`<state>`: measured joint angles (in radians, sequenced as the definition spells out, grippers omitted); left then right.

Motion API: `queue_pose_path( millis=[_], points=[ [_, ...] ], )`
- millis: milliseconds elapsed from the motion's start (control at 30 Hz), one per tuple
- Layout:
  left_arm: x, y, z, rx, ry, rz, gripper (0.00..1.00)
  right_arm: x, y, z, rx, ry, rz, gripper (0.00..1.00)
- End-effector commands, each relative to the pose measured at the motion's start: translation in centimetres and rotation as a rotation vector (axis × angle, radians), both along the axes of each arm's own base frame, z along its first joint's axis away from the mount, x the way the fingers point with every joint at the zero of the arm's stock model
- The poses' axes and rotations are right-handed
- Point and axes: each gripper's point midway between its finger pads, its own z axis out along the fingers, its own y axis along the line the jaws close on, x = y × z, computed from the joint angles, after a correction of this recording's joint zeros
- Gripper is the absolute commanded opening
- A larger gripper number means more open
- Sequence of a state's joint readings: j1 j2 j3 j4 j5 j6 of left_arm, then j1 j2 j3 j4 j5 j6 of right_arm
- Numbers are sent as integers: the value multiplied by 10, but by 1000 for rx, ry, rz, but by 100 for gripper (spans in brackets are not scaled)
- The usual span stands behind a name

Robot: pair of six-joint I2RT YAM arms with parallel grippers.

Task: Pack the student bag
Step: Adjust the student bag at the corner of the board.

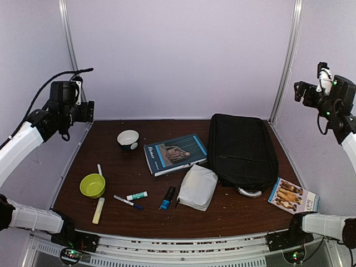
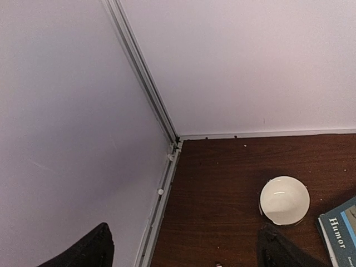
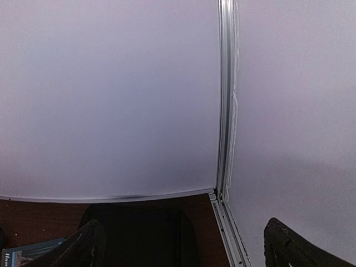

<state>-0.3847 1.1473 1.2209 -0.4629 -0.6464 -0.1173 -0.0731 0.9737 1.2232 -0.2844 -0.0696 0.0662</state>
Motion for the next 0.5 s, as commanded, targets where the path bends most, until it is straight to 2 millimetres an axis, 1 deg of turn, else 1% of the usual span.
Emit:
queue_pose_path(
  millis=[0, 100, 200, 333, 467],
  points=[
    [22, -22, -18, -108, 0, -145, 87, 11, 14, -45, -62, 121, 65, 100],
    [29, -44, -36, -151, 37, -260, 80, 12, 32, -83, -128, 233, 160, 100],
    [31, -74, -50, -194, 63, -388, 75, 5, 51, -122, -194, 339, 278, 97],
    [24, -123, -63, -242, 103, -576, 70, -14, 77, -172, -290, 475, 458, 85],
    [7, -179, -71, -300, 152, -755, 67, -43, 101, -219, -397, 610, 661, 68]
  ],
)
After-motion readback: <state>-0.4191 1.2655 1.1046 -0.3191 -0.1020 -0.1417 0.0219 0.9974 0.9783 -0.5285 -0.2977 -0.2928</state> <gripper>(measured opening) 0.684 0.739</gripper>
